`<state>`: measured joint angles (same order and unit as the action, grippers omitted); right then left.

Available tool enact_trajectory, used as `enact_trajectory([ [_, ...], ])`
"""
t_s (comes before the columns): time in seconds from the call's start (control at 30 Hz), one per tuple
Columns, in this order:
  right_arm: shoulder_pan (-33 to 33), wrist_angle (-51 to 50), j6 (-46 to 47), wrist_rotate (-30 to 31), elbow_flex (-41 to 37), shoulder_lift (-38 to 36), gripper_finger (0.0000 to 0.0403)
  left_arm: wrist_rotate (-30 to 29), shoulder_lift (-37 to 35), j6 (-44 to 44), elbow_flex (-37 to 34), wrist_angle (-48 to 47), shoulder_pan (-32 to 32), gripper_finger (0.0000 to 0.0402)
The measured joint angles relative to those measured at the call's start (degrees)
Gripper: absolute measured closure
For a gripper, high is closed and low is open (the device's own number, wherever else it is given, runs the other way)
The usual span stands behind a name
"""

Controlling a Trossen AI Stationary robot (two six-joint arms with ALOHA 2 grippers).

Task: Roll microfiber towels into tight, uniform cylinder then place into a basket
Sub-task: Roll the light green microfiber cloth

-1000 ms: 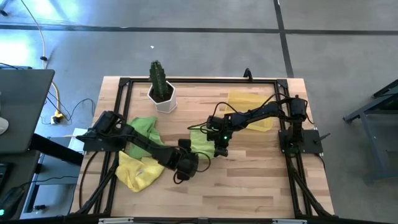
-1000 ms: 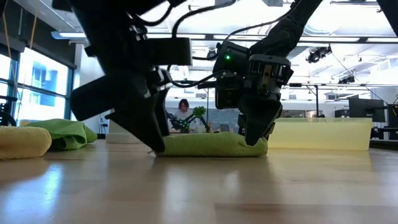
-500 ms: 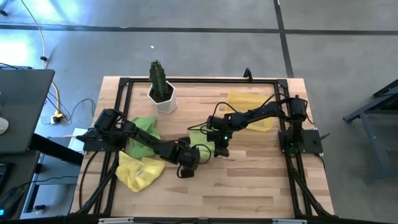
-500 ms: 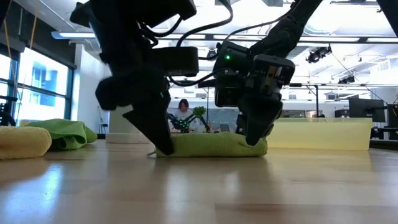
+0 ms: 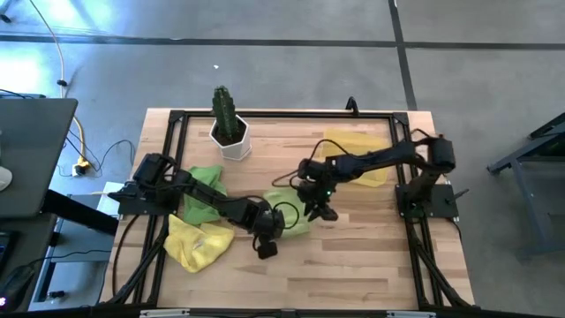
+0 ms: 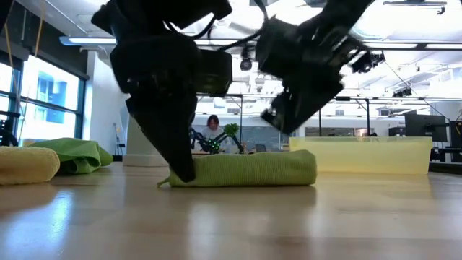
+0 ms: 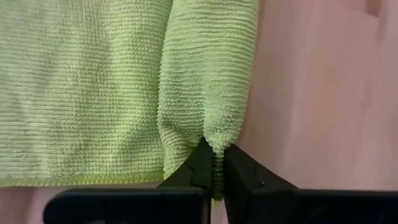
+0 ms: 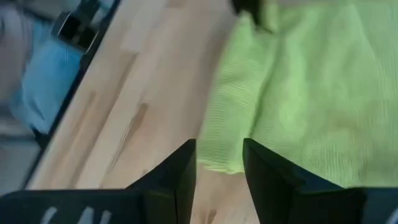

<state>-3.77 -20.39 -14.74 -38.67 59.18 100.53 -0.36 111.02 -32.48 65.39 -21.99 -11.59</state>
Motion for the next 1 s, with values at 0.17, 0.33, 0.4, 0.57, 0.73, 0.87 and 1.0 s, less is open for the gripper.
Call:
enact_trajectory([
  [0.17,6.6,-1.1,-8.3,8.9,0.0,-3.7,0.0279,9.4,0.1,-0.9,-0.1,0.6,2.4,0.0397],
  [0.33,13.2,-1.7,-10.4,20.7,0.0,-4.8,0.0282,16.5,0.3,-0.5,-0.2,0.5,5.3,0.0397],
  [0.4,14.8,-1.5,-10.3,25.6,0.0,-4.7,0.0286,18.1,0.4,-0.5,-0.2,0.2,6.3,0.0397],
  [0.57,16.7,-1.2,-9.6,32.6,0.0,-4.3,0.0307,19.7,0.4,-1.0,-0.2,-0.7,7.5,0.0397],
  [0.73,16.0,-12.0,-10.3,34.0,0.0,-8.3,0.0329,19.4,0.4,-1.0,-0.2,-0.9,7.3,0.0398],
  [0.87,13.8,-9.2,-8.9,29.8,-1.7,-13.4,0.0336,18.5,0.3,-1.0,-0.2,-0.7,7.1,0.0398],
  [1.0,12.3,8.9,-3.9,26.7,-13.5,-19.0,0.0336,16.3,0.2,-1.0,-0.2,-0.7,6.4,0.0398],
])
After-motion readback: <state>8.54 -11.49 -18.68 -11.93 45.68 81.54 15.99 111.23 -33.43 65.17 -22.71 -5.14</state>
